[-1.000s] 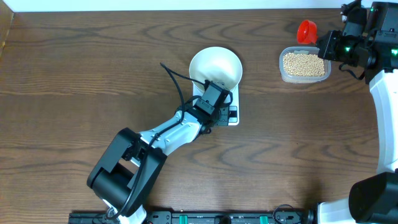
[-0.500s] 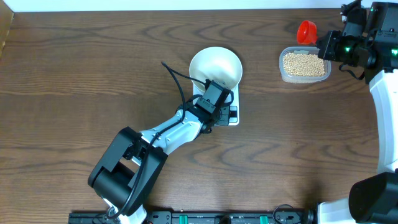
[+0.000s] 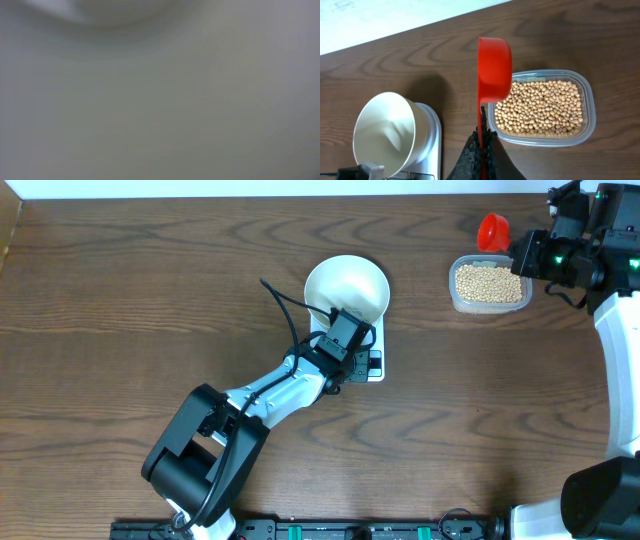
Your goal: Scoop item into bowl and weigh 50g on scale
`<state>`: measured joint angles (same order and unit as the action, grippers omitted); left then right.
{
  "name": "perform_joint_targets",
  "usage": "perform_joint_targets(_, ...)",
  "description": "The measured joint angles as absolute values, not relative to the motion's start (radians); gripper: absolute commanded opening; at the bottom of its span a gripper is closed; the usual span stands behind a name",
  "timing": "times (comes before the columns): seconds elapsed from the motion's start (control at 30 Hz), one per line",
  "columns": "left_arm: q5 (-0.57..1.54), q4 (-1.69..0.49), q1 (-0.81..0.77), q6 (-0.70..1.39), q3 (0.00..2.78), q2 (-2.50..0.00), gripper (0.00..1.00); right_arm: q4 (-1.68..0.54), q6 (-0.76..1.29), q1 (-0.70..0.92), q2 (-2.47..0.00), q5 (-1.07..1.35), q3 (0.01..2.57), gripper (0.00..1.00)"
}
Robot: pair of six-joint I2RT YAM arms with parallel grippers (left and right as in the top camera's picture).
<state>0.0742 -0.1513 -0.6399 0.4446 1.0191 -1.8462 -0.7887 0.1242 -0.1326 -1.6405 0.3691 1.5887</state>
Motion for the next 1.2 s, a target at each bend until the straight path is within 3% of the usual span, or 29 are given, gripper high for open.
perform_joint_targets(1.2, 0.045, -0.179, -0.651, 0.444, 1.026, -1.846, 0.07, -0.793, 0.121, -0.133, -1.641, 0.369, 1.589, 0.01)
